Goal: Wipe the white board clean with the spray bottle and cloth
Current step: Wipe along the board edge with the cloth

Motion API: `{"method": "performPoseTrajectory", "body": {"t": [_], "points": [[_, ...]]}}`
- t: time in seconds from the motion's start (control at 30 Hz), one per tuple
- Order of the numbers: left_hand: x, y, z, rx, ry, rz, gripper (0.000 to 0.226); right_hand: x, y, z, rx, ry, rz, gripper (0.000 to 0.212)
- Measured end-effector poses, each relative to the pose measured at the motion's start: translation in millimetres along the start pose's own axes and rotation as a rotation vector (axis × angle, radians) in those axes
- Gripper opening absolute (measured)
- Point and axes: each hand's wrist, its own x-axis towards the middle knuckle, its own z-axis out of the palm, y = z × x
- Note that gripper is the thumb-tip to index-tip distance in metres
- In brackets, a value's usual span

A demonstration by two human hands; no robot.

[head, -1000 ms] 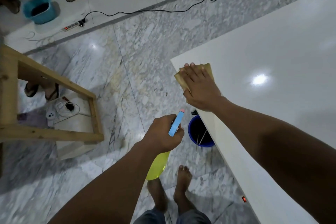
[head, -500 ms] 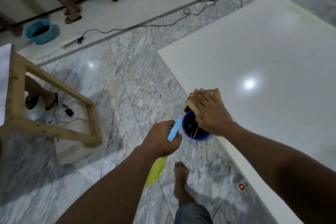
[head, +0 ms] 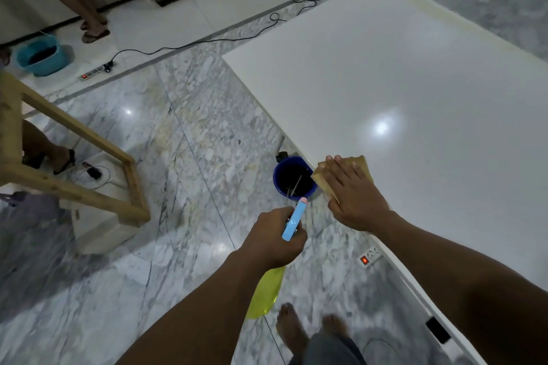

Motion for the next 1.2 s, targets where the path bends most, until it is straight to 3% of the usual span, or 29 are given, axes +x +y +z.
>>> {"method": "performPoseTrajectory", "body": {"t": [0.37, 0.7, 1.0, 1.2], "points": [[-71, 30, 92, 0.073, 0.020, 0.004, 0.019, -134, 13, 16, -0.009, -0.003, 0.055, 0.074], [-175, 78, 234, 0.093, 0.031, 0.037, 0.020, -342, 31, 38, -0.001, 0.015, 0.122, 0.076], [-259, 143, 377, 0.116, -0.085, 0.144, 0.015, -554, 51, 56, 0.020, 0.016, 0.175, 0.074], [-285, 176, 429, 0.200, -0.139, 0.224, 0.013, -633, 57, 61, 0.048, 0.040, 0.208, 0.073]]}}
